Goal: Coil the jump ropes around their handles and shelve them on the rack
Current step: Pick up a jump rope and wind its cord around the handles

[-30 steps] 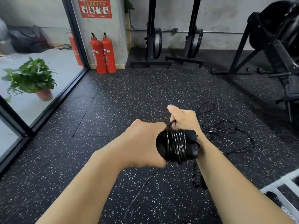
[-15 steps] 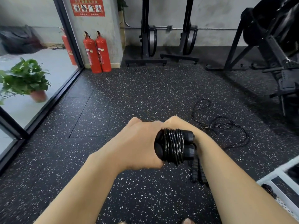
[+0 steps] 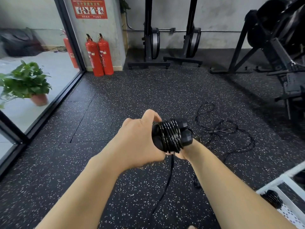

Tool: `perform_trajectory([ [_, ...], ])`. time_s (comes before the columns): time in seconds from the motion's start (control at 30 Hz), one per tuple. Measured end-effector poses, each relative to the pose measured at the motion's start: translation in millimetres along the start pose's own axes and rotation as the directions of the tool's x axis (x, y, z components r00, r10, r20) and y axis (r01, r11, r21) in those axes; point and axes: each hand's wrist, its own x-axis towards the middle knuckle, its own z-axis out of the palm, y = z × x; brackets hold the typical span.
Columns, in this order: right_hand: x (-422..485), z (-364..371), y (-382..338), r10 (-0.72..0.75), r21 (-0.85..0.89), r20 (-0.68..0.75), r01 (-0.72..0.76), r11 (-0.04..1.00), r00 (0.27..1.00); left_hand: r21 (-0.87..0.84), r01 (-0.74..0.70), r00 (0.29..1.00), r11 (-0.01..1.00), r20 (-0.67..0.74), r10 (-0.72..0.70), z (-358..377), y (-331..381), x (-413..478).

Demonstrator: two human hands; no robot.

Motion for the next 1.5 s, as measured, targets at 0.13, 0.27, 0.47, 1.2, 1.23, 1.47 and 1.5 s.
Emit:
perform_trajectory([
  [0.13, -0.3, 9.8, -0.1, -0.037, -0.095, 0.047, 0.041, 0.995, 0.998, -0.037, 0.058, 0.996, 0.998, -0.069, -0.060, -5.4, 0.1, 1.1],
  [0.27, 4.5, 26.7, 6.3, -0.063, -0.233, -0.039, 0.052, 0.971, 0.997, -0.057, 0.123, 0.980, 0.991, -0.151, -0.130, -9.2, -12.6, 4.4],
  [0.47, -3.7, 42.1, 7.1, -0.300, -0.402, -0.172, 0.211, 0.891, 0.938, -0.086, 0.247, 0.937, 0.965, -0.233, -0.261, -9.7, -26.5, 7.6],
  [1.2, -20.9, 39.1, -5.3, -0.318, 0.104, -0.163, 0.337, 0.936, 0.934, 0.249, 0.240, 0.940, 0.938, -0.302, -0.160, -6.0, -26.1, 8.8],
  [1.23, -20.9, 39.4, -5.3, -0.310, 0.124, -0.159, 0.331, 0.936, 0.937, 0.273, 0.254, 0.944, 0.928, -0.279, -0.176, -7.3, -25.2, 6.7],
  [1.47, -26.9, 32.2, -11.7, -0.289, 0.157, -0.122, 0.306, 0.939, 0.949, 0.098, 0.318, 0.927, 0.943, -0.239, -0.288, -6.5, -22.5, 5.0],
  [1.5, -28.8, 32.2, -13.5, -0.287, 0.161, -0.111, 0.302, 0.940, 0.952, 0.085, 0.319, 0.927, 0.944, -0.236, -0.292, -6.4, -23.0, 6.2],
])
